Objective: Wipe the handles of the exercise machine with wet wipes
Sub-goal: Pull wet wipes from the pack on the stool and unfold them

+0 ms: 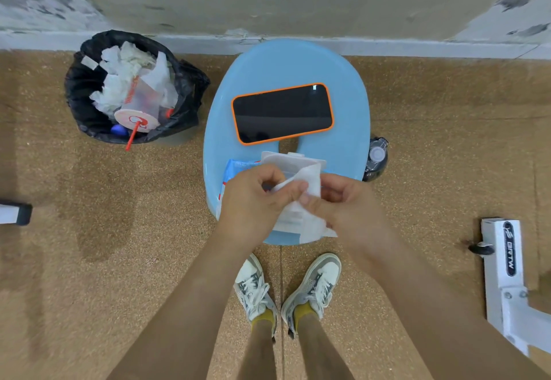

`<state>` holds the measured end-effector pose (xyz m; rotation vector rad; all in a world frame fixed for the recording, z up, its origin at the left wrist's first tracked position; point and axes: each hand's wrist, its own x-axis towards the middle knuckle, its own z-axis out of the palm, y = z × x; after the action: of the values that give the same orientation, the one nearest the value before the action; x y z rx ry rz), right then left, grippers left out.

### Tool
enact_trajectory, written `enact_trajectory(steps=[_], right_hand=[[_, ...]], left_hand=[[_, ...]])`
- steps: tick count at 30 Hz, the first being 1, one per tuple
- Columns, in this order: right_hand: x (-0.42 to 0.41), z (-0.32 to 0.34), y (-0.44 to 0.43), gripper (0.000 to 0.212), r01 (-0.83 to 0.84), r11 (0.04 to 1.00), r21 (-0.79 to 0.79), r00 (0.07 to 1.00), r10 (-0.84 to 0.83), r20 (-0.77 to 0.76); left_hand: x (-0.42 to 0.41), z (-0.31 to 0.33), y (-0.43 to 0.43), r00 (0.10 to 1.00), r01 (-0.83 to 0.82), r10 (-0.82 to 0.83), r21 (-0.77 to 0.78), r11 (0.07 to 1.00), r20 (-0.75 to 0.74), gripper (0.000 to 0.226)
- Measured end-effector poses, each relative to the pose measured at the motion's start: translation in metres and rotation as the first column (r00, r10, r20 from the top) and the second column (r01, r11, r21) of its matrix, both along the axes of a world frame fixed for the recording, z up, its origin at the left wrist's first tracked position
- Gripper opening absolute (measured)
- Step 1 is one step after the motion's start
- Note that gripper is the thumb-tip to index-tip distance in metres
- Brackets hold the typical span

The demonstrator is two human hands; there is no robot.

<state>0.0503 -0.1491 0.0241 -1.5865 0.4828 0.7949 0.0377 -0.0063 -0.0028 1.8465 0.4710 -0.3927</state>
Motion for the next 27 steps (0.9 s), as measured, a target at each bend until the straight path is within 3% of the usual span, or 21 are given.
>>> enact_trajectory(steps=[3,7,11,14,16,20,23,25,27], right_hand=[[0.005,-0.005,-0.004,0.017,0.142,0.99,-0.01,0.987,-0.142,-0.068],[0.009,-0.007,-0.009,0.012,0.149,0.983,-0.105,0.989,-0.15,0.002],[0.007,-0.006,-0.015,0.014,0.143,0.983,-0.117,0.989,-0.145,-0.011],[0.007,-0.001,-0.022,0.005,0.181,0.976,-0.121,0.983,-0.181,0.01],[0.006,0.0,-0.026,0.012,0.247,0.96,-0.134,0.969,-0.248,0.007],[0.003,-0.001,-0.026,0.01,0.334,0.932,-0.14,0.941,-0.339,-0.014],[0.001,-0.002,-0.023,0.003,0.411,0.91,-0.051,0.911,-0.413,-0.022],[0.001,-0.003,-0.021,0.007,0.459,0.888,-0.005,0.888,-0.459,-0.02],[0.002,-0.004,-0.02,0.013,0.502,0.864,0.038,0.865,-0.502,-0.01]], left_hand=[[0.001,0.004,0.006,0.995,0.055,-0.061,-0.077,0.995,-0.074,0.017],[0.0,0.008,0.012,0.985,0.143,-0.147,-0.06,0.988,-0.087,0.025],[0.001,0.011,0.016,0.987,0.072,-0.086,-0.108,0.992,-0.137,0.007],[0.0,0.009,0.017,0.989,-0.037,0.022,-0.101,0.994,-0.146,0.031],[-0.001,0.011,0.016,0.99,-0.078,0.064,-0.109,0.991,-0.126,0.044],[-0.001,0.024,0.015,0.993,0.094,-0.101,-0.097,0.991,-0.06,0.026],[-0.002,0.038,0.013,0.982,0.185,-0.186,-0.035,0.982,-0.039,0.019],[-0.004,0.045,0.011,0.981,0.183,-0.189,-0.117,0.976,-0.039,0.024],[-0.008,0.046,0.012,0.991,0.1,-0.122,-0.302,0.948,-0.054,0.031]])
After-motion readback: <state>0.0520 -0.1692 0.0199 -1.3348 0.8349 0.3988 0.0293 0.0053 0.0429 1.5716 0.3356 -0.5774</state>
